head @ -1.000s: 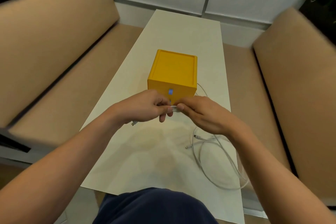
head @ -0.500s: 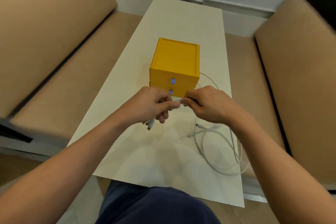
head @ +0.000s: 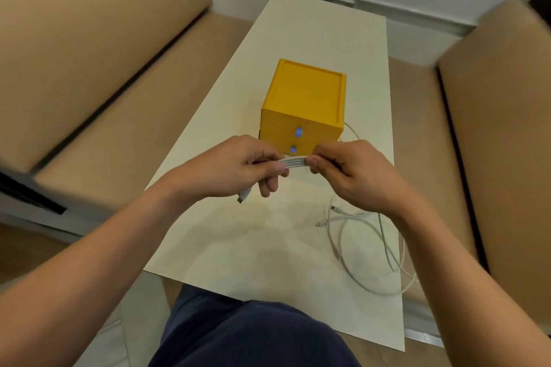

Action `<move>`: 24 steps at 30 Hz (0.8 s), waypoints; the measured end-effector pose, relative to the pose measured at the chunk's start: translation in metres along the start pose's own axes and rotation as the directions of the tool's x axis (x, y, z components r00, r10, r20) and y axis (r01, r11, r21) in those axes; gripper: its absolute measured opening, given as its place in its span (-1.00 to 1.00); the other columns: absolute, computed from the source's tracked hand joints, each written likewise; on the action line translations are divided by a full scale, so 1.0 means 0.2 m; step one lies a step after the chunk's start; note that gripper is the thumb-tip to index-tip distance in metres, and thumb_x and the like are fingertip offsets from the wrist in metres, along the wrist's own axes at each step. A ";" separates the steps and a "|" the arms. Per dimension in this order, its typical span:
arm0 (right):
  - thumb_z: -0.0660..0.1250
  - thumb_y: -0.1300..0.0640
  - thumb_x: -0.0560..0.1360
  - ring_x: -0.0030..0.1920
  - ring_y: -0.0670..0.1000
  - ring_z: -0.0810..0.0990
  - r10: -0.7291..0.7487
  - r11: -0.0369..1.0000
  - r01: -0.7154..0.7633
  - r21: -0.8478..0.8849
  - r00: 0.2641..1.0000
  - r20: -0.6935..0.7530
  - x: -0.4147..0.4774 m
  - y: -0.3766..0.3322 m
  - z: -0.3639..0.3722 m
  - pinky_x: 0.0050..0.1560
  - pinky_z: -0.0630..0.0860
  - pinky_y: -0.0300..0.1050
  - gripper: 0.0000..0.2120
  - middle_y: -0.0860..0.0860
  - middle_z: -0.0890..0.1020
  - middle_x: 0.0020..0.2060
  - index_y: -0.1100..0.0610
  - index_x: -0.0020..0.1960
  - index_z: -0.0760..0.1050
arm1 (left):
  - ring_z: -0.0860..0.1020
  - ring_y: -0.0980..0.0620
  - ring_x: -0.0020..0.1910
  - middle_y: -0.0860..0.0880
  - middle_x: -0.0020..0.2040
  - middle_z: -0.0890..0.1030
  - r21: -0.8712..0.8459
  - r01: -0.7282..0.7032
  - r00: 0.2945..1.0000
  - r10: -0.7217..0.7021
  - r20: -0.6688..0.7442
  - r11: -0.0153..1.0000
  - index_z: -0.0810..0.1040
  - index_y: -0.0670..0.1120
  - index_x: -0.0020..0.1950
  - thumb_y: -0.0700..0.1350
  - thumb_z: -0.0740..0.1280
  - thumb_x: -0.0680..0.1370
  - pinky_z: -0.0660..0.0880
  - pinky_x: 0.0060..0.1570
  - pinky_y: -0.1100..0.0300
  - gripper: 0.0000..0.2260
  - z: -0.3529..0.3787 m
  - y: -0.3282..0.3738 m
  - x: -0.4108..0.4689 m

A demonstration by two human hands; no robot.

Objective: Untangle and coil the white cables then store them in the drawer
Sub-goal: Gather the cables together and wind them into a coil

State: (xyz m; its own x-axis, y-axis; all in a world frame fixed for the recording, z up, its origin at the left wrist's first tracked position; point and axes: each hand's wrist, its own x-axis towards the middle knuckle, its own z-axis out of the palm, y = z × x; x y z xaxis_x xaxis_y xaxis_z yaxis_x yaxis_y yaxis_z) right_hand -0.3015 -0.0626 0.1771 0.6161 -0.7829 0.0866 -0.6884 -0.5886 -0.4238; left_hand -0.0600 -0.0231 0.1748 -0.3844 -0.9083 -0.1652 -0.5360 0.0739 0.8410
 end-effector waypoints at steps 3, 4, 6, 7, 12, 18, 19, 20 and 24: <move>0.17 -0.09 0.70 -0.34 -0.10 0.43 0.019 1.000 -0.016 -0.025 0.996 0.092 0.00 -0.03 0.02 -0.30 0.34 -0.02 -0.76 -0.16 0.43 -0.40 -0.07 -0.04 0.54 | 0.68 0.12 -0.25 0.04 -0.19 0.72 0.036 0.044 0.999 -0.045 0.012 0.998 0.65 -0.06 0.01 -0.10 0.27 0.70 0.47 -0.37 0.32 -0.82 0.01 -0.02 -0.02; 0.15 -0.11 0.70 -0.31 -0.10 0.44 0.019 0.999 -0.015 -0.038 0.995 0.097 0.00 -0.05 0.03 -0.27 0.35 -0.04 -0.77 -0.19 0.45 -0.36 -0.08 0.00 0.53 | 0.68 0.13 -0.25 0.04 -0.19 0.72 0.040 0.055 0.998 -0.056 0.010 0.998 0.65 -0.05 0.00 -0.09 0.26 0.71 0.47 -0.40 0.29 -0.81 0.01 -0.02 -0.02; 0.11 -0.17 0.69 -0.18 -0.11 0.49 0.011 0.999 -0.009 -0.040 0.998 0.066 0.01 -0.08 0.05 -0.18 0.41 -0.05 -0.70 -0.29 0.52 -0.21 -0.08 0.22 0.53 | 0.66 0.13 -0.28 0.05 -0.19 0.72 0.037 0.060 0.998 -0.060 -0.010 0.998 0.65 -0.03 -0.01 -0.08 0.27 0.71 0.46 -0.42 0.29 -0.81 0.01 -0.03 -0.03; 0.09 -0.19 0.69 -0.11 -0.12 0.52 -0.012 0.999 0.013 -0.031 0.999 0.045 0.01 -0.11 0.06 -0.13 0.46 -0.04 -0.66 -0.29 0.57 -0.11 -0.10 0.30 0.51 | 0.65 0.13 -0.29 0.06 -0.20 0.71 0.038 0.055 0.998 -0.054 -0.016 0.998 0.65 -0.03 -0.01 -0.07 0.27 0.71 0.45 -0.42 0.31 -0.81 0.00 -0.03 -0.03; 0.18 -0.03 0.69 -0.28 -0.08 0.45 -0.090 0.995 0.090 0.035 0.996 -0.022 0.05 -0.10 0.09 -0.30 0.44 0.08 -0.79 -0.15 0.49 -0.32 -0.06 -0.09 0.48 | 0.67 0.14 -0.28 0.05 -0.20 0.72 0.028 0.043 0.998 -0.042 -0.048 0.999 0.66 -0.06 -0.02 -0.06 0.31 0.69 0.41 -0.44 0.37 -0.82 0.00 0.02 -0.02; 0.22 0.04 0.69 -0.33 -0.07 0.44 -0.049 0.998 0.053 0.044 0.994 -0.093 0.06 -0.04 -0.01 -0.34 0.37 0.02 -0.76 -0.15 0.45 -0.38 0.01 -0.14 0.49 | 0.67 0.11 -0.26 0.12 -0.22 0.70 0.125 -0.018 0.980 0.042 -0.195 0.992 0.65 0.15 0.04 0.05 0.48 0.55 0.58 -0.21 0.15 -0.90 -0.01 -0.01 0.03; 0.22 0.04 0.69 -0.32 -0.06 0.45 -0.036 0.998 0.041 0.052 0.994 -0.102 0.06 -0.03 -0.03 -0.34 0.34 0.00 -0.76 -0.15 0.45 -0.39 0.03 -0.12 0.52 | 0.68 0.13 -0.24 0.11 -0.22 0.71 0.096 -0.024 0.976 0.044 -0.212 0.995 0.64 0.16 0.05 0.03 0.49 0.55 0.58 -0.18 0.16 -0.89 -0.01 0.00 0.03; 0.23 0.04 0.69 -0.32 -0.05 0.45 -0.026 0.998 0.032 0.057 0.994 -0.103 0.05 -0.02 -0.05 -0.34 0.32 -0.02 -0.76 -0.14 0.45 -0.40 0.06 -0.11 0.54 | 0.69 0.15 -0.22 0.10 -0.21 0.73 0.048 -0.024 0.975 0.034 -0.221 0.999 0.65 0.14 0.05 0.01 0.49 0.55 0.60 -0.13 0.15 -0.89 -0.01 0.00 0.04; 0.23 0.04 0.69 -0.31 -0.03 0.45 -0.015 0.998 0.020 0.061 0.996 -0.087 0.05 -0.01 -0.05 -0.35 0.30 -0.08 -0.75 -0.14 0.47 -0.40 0.08 -0.09 0.57 | 0.73 0.13 -0.09 0.08 -0.13 0.76 -0.078 -0.004 0.986 -0.009 -0.165 0.997 0.69 0.02 0.09 -0.05 0.44 0.60 0.64 0.04 0.09 -0.91 -0.01 0.00 0.04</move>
State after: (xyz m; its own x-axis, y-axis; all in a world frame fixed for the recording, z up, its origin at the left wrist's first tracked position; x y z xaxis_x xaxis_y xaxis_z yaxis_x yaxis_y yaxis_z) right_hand -0.2980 -0.0700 0.1887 0.5907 -0.7887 0.1706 -0.6511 -0.5907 -0.4766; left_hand -0.0600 -0.0309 0.1742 -0.2504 -0.9643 -0.0861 -0.4740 0.0446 0.8794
